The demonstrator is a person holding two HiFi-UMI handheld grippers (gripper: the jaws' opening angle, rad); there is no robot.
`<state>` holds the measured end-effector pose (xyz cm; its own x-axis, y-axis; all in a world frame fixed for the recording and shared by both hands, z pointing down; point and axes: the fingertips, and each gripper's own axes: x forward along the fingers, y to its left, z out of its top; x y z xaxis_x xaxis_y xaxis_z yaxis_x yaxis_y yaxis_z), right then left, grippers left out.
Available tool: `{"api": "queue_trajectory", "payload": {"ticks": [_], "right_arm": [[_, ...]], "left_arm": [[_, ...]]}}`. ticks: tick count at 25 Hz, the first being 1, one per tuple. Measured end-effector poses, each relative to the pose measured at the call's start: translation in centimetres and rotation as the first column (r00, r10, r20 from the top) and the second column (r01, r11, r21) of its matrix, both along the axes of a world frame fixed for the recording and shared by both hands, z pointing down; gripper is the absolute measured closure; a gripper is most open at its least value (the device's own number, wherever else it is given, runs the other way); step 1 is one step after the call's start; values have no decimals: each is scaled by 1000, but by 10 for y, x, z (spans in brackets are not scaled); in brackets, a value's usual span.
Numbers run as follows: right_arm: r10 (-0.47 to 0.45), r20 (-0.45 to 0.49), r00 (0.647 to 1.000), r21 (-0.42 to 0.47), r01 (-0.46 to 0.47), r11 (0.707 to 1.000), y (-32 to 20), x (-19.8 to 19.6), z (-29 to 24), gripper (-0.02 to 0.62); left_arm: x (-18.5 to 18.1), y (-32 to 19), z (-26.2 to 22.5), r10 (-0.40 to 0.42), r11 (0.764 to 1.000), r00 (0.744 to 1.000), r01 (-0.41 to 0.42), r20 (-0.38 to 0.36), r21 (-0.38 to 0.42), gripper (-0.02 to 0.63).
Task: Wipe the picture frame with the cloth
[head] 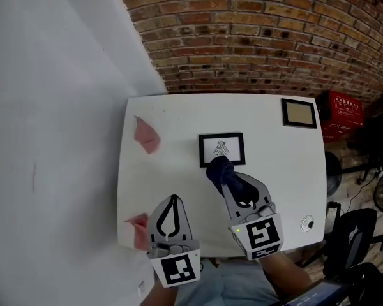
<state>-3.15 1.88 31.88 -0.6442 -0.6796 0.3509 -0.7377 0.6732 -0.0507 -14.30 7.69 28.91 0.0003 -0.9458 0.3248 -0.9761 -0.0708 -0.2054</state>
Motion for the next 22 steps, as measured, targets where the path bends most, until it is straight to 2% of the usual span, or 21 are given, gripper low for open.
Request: {"api": "queue_trajectory", "payload": {"ticks": [12,15,22], "right_arm": [[-18,-49,999,-168,10,986,-19,-47,87,512],[-21,-54,998,-195,10,981,-21,-54,106,512],[-29,-93,995,-233,6,973,-23,-67,137,512]], "left_arm": [[-32,-29,73,15,988,999,-21,-37,-154,597],[-37,-33,89,22,980,999,-31,-47,-198,597],[-41,-39,119,45,967,995,-65,-86,-247,597]]}}
